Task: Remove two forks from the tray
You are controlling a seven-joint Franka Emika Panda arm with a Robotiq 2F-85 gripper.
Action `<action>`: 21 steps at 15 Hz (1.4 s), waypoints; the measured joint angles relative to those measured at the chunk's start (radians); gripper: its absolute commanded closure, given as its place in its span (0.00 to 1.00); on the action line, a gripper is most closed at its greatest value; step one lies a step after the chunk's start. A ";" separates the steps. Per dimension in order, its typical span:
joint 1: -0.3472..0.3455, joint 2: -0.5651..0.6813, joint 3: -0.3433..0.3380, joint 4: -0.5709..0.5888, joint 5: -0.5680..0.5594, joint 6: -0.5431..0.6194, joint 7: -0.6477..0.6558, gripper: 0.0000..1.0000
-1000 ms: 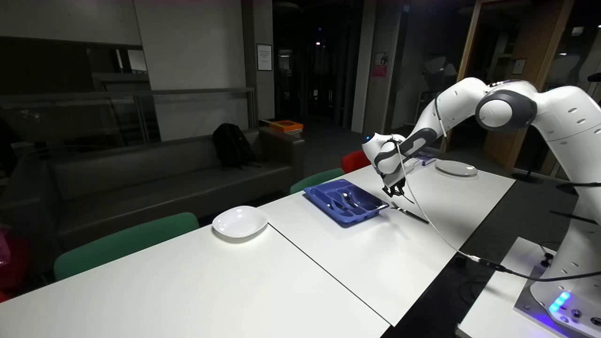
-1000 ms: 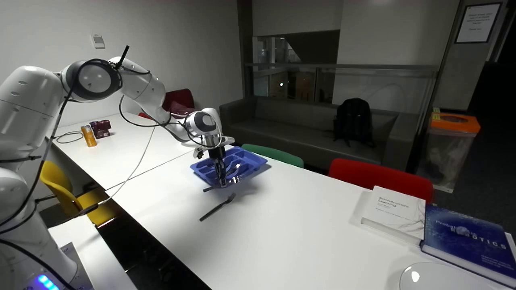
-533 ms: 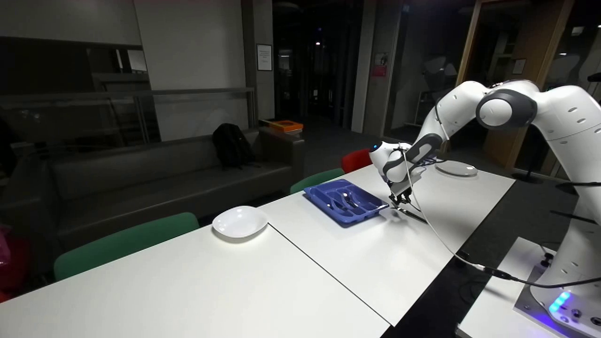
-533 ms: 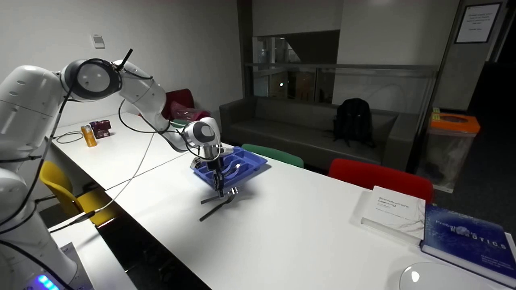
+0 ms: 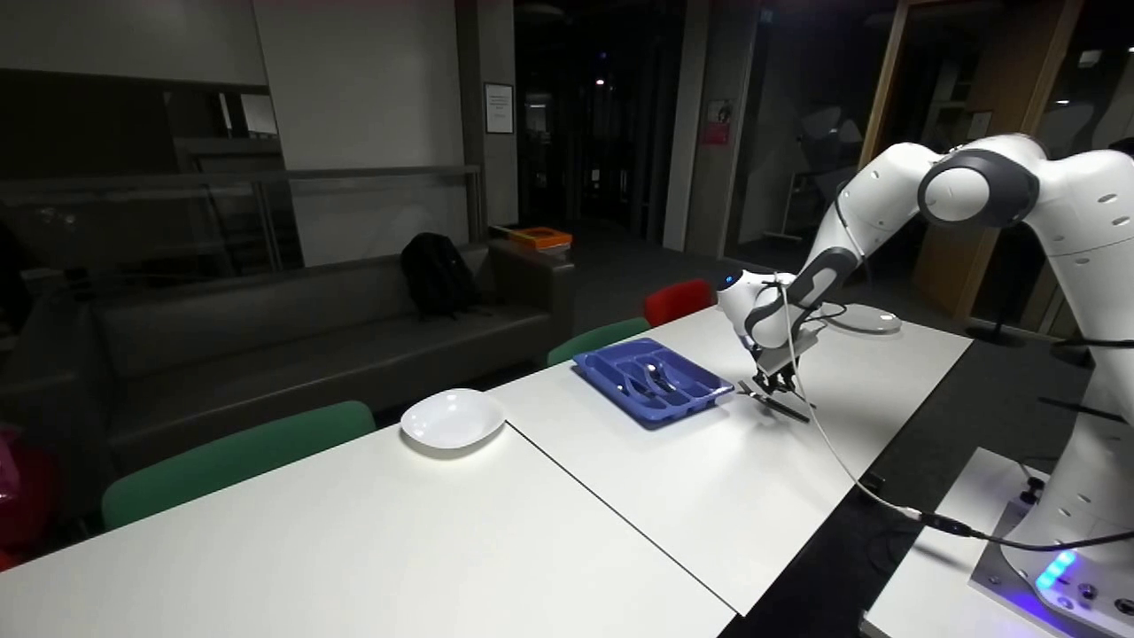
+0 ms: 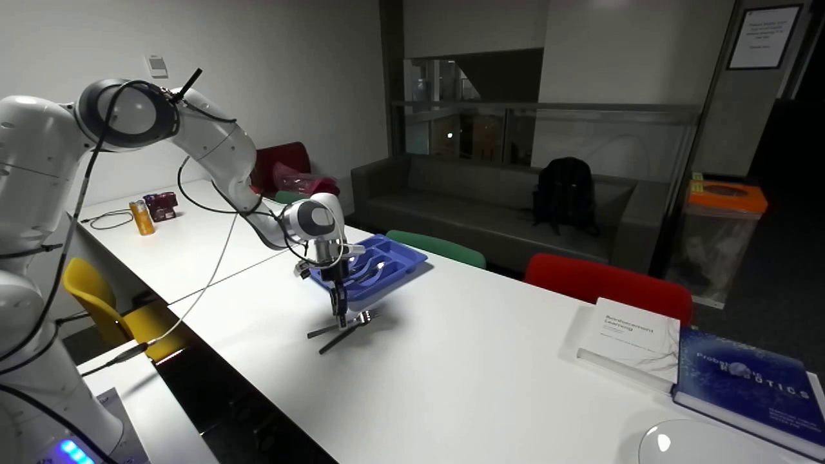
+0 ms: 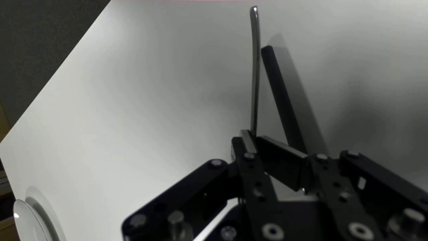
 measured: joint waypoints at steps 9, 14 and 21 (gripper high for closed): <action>-0.009 -0.046 -0.003 -0.075 -0.080 0.080 0.000 0.98; -0.012 -0.029 -0.003 -0.076 -0.101 0.131 -0.003 0.98; -0.012 -0.016 -0.003 -0.076 -0.120 0.141 -0.006 0.98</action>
